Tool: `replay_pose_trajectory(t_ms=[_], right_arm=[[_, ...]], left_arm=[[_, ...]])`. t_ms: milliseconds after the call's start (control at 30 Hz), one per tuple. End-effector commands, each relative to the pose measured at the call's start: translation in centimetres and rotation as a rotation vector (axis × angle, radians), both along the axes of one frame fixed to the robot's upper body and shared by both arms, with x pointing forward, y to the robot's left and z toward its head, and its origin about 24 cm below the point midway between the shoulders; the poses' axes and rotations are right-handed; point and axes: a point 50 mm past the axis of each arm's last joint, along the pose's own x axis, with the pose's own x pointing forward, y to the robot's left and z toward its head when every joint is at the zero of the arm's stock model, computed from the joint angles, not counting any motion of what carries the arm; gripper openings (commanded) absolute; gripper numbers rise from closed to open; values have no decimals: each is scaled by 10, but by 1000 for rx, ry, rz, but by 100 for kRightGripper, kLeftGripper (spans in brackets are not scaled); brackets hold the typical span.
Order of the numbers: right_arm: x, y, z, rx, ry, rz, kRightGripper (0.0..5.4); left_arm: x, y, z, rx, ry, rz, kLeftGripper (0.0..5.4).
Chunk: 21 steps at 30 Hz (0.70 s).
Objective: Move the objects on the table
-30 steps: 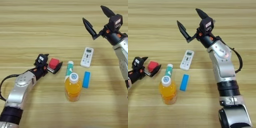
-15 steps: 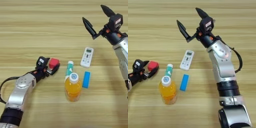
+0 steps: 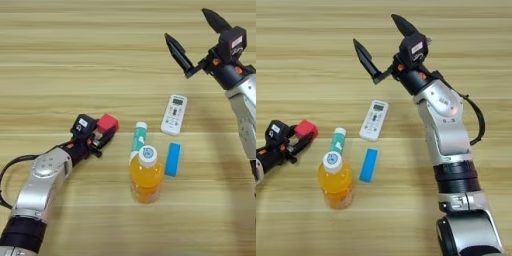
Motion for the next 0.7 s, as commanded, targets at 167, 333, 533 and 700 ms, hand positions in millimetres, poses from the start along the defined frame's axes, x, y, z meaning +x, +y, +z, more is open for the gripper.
replay_pose_trajectory(t_ms=[167,333,533,700], right_arm=[[0,-1,0,0,10,1,540],[1,-2,-3,-9,21,7,540],[3,-5,-9,-31,51,20,540],[7,-9,-18,-53,99,49,540]], left_arm=[[-1,-1,-2,-13,9,-1,227],[0,-2,2,-18,-3,-8,227],[1,-1,11,-26,-38,-64,227],[4,-3,20,-22,-67,-123,227]])
